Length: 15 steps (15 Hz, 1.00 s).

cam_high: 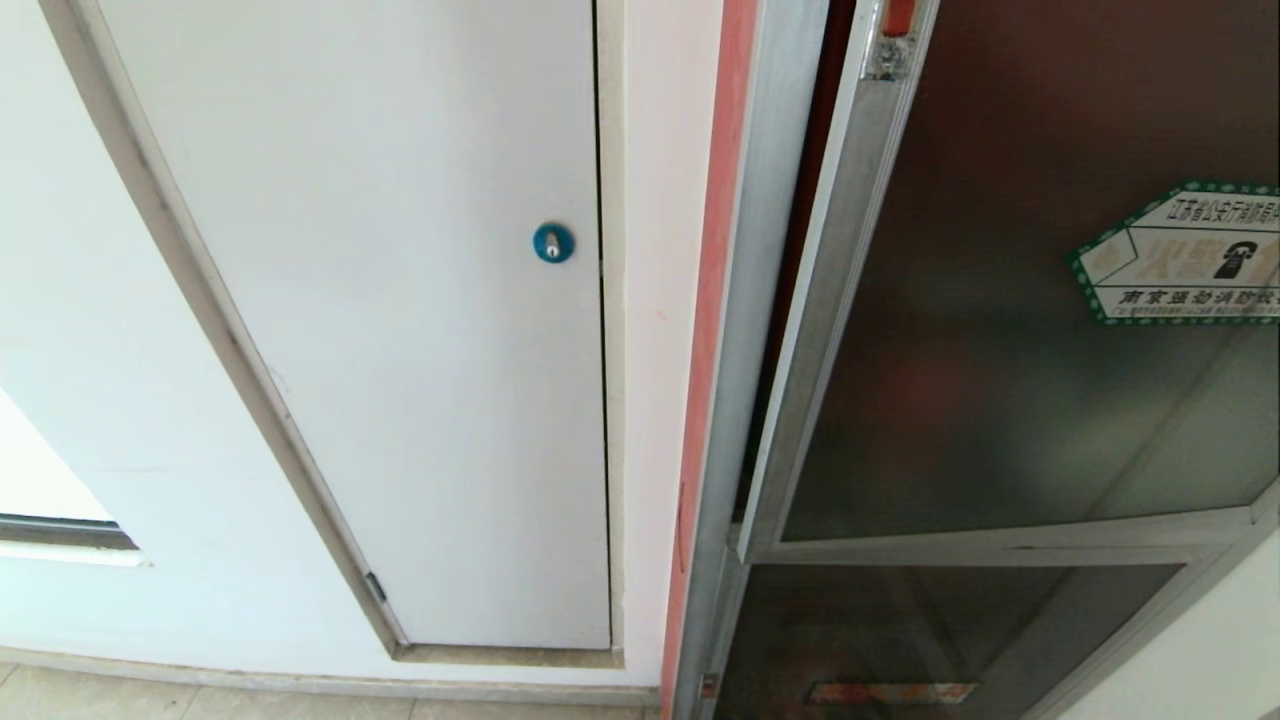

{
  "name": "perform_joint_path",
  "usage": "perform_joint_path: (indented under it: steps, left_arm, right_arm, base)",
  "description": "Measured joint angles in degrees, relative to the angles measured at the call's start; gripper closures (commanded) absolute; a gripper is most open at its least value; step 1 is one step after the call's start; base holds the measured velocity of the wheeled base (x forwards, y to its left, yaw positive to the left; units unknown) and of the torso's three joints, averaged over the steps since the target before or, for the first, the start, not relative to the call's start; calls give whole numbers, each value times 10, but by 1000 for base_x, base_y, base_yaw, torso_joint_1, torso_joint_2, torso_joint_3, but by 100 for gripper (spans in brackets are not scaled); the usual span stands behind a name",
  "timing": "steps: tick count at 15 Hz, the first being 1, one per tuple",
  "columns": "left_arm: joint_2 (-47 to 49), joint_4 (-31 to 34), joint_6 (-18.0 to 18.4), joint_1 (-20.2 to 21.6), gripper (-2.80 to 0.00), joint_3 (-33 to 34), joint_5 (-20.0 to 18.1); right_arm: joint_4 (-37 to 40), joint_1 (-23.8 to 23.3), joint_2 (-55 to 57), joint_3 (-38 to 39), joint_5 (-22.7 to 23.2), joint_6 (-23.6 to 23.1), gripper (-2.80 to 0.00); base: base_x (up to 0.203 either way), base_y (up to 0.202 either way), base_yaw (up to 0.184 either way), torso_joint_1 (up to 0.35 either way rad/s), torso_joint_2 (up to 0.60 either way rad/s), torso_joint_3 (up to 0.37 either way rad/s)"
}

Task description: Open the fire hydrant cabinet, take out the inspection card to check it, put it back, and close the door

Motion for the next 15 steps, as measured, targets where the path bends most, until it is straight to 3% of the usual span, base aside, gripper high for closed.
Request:
perform_joint_path:
  steps: [4,8,11,15]
  left_arm:
    - [0,0,0,0,0,0,0]
    - [0,0,0,0,0,0,0]
    - [0,0,0,0,0,0,0]
    - [0,0,0,0,0,0,0]
  right_arm:
    - [8,0,-84,124,139,82,0]
    - [70,1,-140,215,256,160,0]
    - [72,1,-153,261,296,173,0]
    - [64,1,-157,303,312,180,0]
  base:
    - [0,0,0,0,0,0]
    - [0,0,0,0,0,0]
    - [0,0,0,0,0,0]
    - [0,0,0,0,0,0]
